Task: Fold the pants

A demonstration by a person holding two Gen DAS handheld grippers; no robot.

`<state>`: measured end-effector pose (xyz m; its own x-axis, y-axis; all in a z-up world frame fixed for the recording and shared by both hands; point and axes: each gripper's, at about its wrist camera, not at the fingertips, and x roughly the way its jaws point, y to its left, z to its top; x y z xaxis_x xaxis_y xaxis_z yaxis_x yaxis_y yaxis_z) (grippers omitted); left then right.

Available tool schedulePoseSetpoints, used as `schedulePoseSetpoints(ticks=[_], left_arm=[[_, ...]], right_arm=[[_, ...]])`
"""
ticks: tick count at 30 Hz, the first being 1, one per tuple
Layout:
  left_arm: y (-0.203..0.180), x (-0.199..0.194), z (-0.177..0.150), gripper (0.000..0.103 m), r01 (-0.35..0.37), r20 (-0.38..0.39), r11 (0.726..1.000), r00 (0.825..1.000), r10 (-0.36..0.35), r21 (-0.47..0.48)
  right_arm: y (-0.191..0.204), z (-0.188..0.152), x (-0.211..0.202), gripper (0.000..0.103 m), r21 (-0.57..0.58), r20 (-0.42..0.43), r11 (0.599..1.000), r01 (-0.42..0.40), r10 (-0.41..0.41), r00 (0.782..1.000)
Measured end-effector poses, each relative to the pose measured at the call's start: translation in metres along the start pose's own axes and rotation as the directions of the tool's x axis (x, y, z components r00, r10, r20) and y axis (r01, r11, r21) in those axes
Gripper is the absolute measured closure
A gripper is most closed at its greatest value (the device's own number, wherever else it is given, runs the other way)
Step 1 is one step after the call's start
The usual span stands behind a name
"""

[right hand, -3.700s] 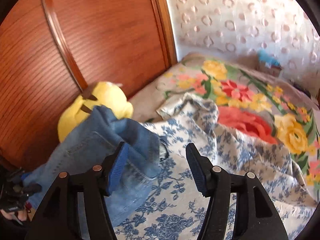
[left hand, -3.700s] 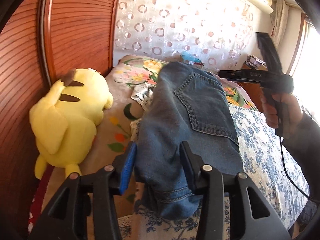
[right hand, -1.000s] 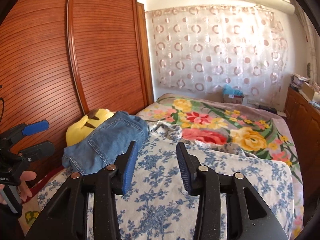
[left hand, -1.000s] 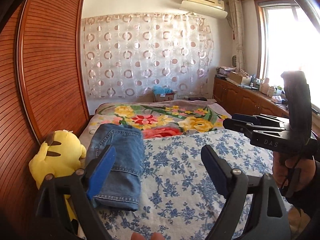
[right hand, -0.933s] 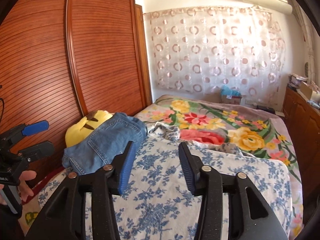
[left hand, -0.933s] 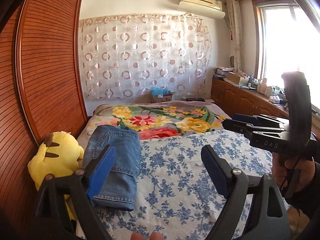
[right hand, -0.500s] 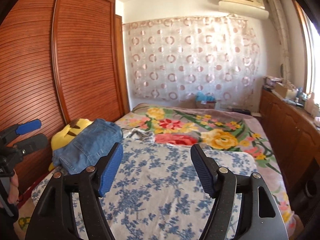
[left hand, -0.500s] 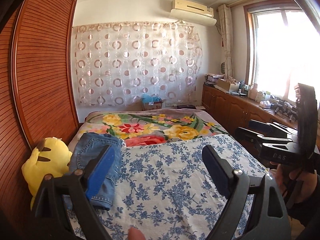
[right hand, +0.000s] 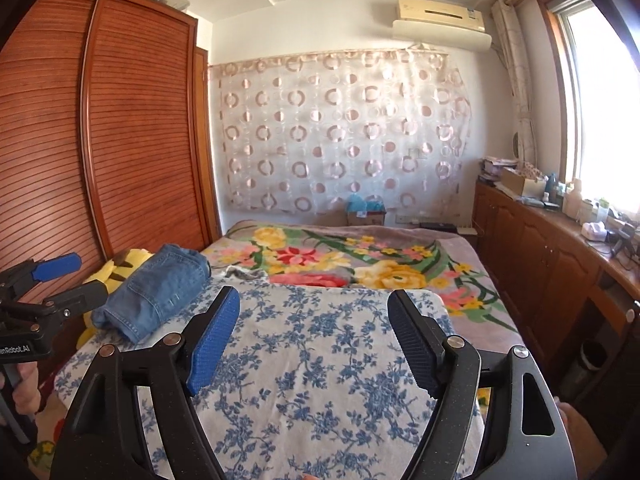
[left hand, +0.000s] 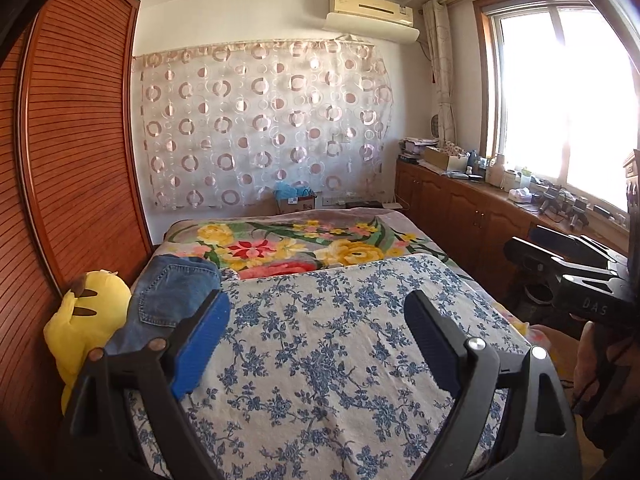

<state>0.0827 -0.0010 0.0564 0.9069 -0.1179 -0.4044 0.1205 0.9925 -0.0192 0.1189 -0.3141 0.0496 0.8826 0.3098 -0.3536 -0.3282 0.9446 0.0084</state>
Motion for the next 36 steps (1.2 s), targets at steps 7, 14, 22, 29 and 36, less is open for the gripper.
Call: schedulePoseSetpoints(ticks=[7,14,22,29,36], left_arm=[[-0.004,-0.021,-0.007,0.014,-0.035,0.000,0.999,0.999,0.035,-0.009],[-0.003,-0.033,-0.018,0.014,-0.053,-0.009,0.998,0.999,0.053,-0.019],[-0.001,-0.032,-0.026,0.014,-0.065,-0.025,0.998,0.998,0.064,-0.021],[0.001,-0.030,-0.028,0.013,-0.072,-0.025,0.997,0.997,0.071,-0.025],[0.001,-0.030,-0.028,0.013,-0.072,-0.025,0.997,0.997,0.072,-0.027]], right_arm=[[0.001,-0.010,-0.022,0.025,0.009,0.008,1.000,0.025,-0.025,1.000],[0.007,-0.020,-0.037,0.025,0.009,0.004,1.000,0.013,-0.013,1.000],[0.007,-0.029,-0.038,0.025,0.021,-0.005,1.000,0.021,-0.021,1.000],[0.003,-0.031,-0.034,0.025,0.027,-0.015,0.999,0.032,-0.031,0.999],[0.002,-0.031,-0.033,0.025,0.029,-0.016,0.999,0.033,-0.033,0.999]])
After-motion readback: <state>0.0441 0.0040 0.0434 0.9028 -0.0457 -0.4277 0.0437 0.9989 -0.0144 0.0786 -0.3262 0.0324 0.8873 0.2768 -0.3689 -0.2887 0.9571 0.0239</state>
